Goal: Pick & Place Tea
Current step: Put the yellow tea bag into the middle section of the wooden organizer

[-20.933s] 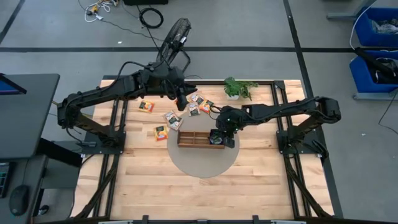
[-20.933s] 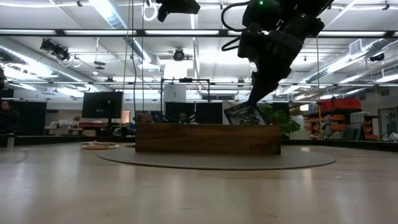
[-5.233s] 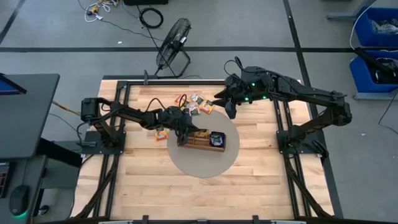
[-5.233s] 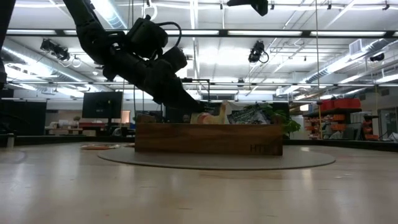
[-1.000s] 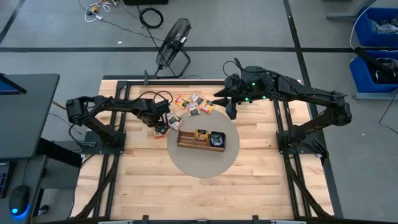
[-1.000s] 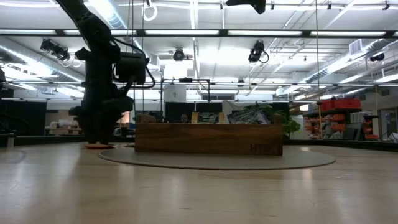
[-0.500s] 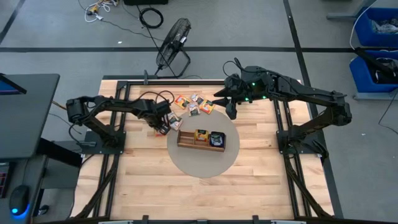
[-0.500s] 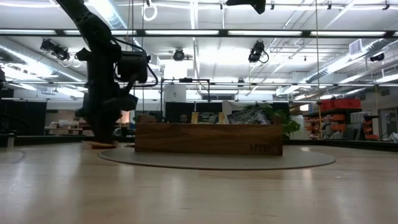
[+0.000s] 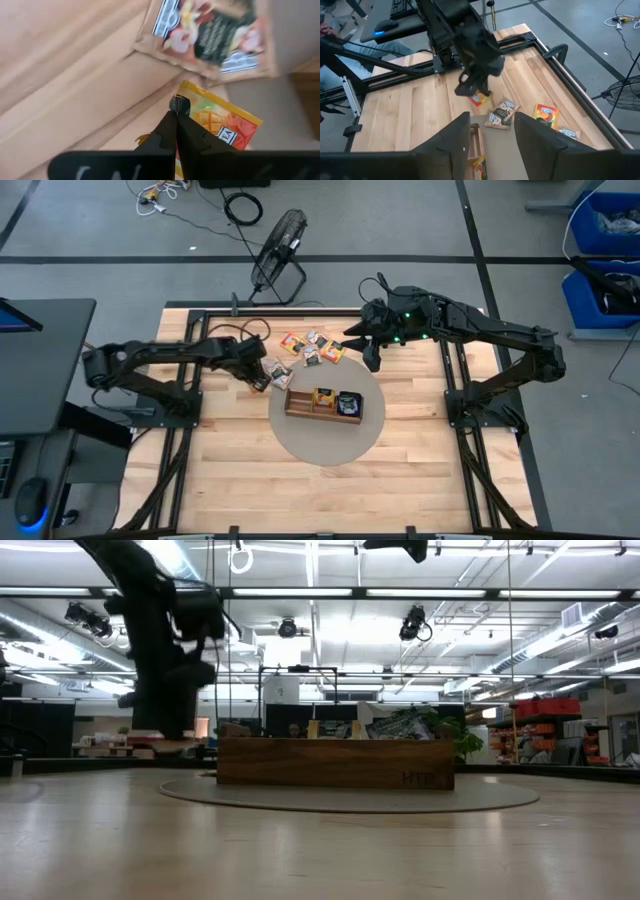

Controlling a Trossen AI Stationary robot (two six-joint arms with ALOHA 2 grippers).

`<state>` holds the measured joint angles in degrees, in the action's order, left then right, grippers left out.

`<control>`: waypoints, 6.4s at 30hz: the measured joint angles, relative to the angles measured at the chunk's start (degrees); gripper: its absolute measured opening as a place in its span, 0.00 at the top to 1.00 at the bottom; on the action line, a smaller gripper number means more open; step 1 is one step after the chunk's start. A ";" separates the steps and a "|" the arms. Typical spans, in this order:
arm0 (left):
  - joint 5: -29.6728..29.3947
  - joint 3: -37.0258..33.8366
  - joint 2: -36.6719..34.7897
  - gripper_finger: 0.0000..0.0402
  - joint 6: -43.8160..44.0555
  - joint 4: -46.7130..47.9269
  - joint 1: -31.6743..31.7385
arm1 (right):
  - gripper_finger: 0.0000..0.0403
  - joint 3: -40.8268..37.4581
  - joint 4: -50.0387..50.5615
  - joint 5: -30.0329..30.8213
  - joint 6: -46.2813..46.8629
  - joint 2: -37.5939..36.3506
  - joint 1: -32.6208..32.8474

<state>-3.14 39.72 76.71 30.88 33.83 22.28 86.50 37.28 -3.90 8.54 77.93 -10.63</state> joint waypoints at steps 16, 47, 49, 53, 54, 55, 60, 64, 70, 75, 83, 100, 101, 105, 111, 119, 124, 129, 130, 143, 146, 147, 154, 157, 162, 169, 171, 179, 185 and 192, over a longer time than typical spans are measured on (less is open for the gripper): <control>-18.35 13.39 -19.39 0.99 -20.38 -17.59 -4.69 | 0.60 -0.02 -8.62 -2.00 14.82 7.02 -0.71; -31.57 31.80 0.15 0.99 -43.80 -20.99 -19.32 | 0.60 -0.02 -17.74 -1.07 21.00 10.81 -2.67; -31.80 31.80 0.18 0.99 -44.78 -21.56 -19.32 | 0.60 -0.02 -17.49 -1.07 21.00 10.80 -2.67; -31.84 31.78 0.18 0.99 -45.07 -22.56 -19.87 | 0.60 -0.02 -17.46 -1.50 20.93 10.80 -2.67; -31.82 31.78 0.18 0.99 -45.08 -22.59 -20.03 | 0.61 -0.02 -17.44 -2.17 20.66 10.80 -2.67; -31.83 31.76 0.18 0.99 -45.07 -22.71 -20.20 | 0.63 -0.02 -17.43 -2.70 20.20 10.80 -2.67; -31.79 31.74 0.18 0.99 -45.07 -22.94 -20.31 | 0.88 -0.02 -17.50 -3.56 17.04 10.80 -2.28; -32.00 31.74 0.18 0.99 -45.07 -22.94 -20.29 | 0.97 -0.02 -17.44 -1.41 15.85 10.80 -1.90; -31.89 31.74 0.18 0.98 -45.12 -23.00 -20.20 | 0.99 -0.02 -17.42 1.72 14.46 10.78 -1.81; -31.87 31.66 -0.18 0.87 -45.17 -23.16 -20.24 | 1.00 -0.02 -15.69 3.45 13.00 10.78 -1.85; -31.77 31.63 -4.69 0.68 -44.70 -24.99 -20.24 | 1.00 -0.02 -12.77 6.79 7.86 9.60 -0.82; -3.78 31.69 -12.26 0.48 -28.68 -26.17 -13.00 | 1.00 0.09 -27.59 3.04 -4.75 5.01 2.41; -3.75 31.69 -12.26 0.48 -28.51 -26.29 -13.00 | 1.00 0.09 -27.69 2.47 -4.76 4.98 2.54; -3.61 31.69 -12.22 0.48 -28.43 -26.57 -13.03 | 1.00 0.09 -27.28 0.47 -4.62 4.98 2.97; -2.04 31.69 -12.20 0.48 -26.65 -26.95 -13.03 | 1.00 0.09 -27.44 -0.06 -4.62 4.98 4.13; 2.76 31.63 -11.56 0.49 -25.46 -28.31 -13.20 | 1.00 0.07 -27.45 -0.07 -4.60 5.00 4.26; 2.69 31.65 -11.20 0.60 -25.25 -28.27 -13.18 | 1.00 0.04 -27.43 -0.20 -4.51 5.01 4.26; 2.71 31.65 -10.64 0.82 -25.30 -28.25 -13.18 | 1.00 0.04 -27.43 -0.20 -3.57 5.01 4.26; 2.70 31.65 -10.65 0.88 -25.47 -28.42 -13.18 | 1.00 0.04 -27.42 -0.21 -3.57 5.03 4.26; 2.56 31.65 -10.71 0.99 -26.37 -28.40 -13.18 | 1.00 0.00 -27.19 -0.01 -0.76 5.05 4.26; 2.56 31.65 -10.71 0.99 -27.04 -28.42 -13.18 | 0.95 0.00 -27.12 -0.29 0.83 5.05 4.24; 2.56 31.65 -10.71 0.99 -27.04 -28.40 -13.18 | 0.93 0.00 -26.99 -0.60 0.91 5.05 4.24; 2.52 31.65 -10.71 0.99 -27.15 -27.91 -13.18 | 0.63 0.00 -26.00 -1.14 1.66 4.90 4.21; 2.50 31.65 -10.71 0.99 -27.25 -27.29 -13.18 | 0.51 -0.04 -25.34 -1.16 1.58 4.17 3.86; 1.26 31.71 -10.71 0.99 -27.95 -25.16 -13.14 | 0.38 -0.04 -24.48 -1.14 1.52 1.24 2.85; 0.14 31.68 -9.61 0.99 -29.03 -20.97 -13.07 | 0.35 -0.04 -19.84 0.39 0.01 -1.31 2.19; 0.15 31.72 -8.53 0.99 -29.20 -21.39 -13.15 | 0.37 -0.04 -19.52 0.05 -0.06 -1.25 2.21; 2.36 31.71 -4.08 0.99 -29.16 -20.65 -13.29 | 0.40 3.13 -11.75 -3.21 -2.80 1.39 2.21; 3.02 31.69 -2.45 0.99 -29.25 -20.61 -13.55 | 0.40 10.07 -0.03 -3.13 -7.17 5.79 2.19; 3.02 31.69 -2.45 0.99 -29.18 -20.83 -13.53 | 0.41 12.22 4.34 -5.10 -8.12 8.57 1.64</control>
<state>-0.12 71.42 74.26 1.69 13.00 8.75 98.72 41.61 -9.01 0.43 86.50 -8.99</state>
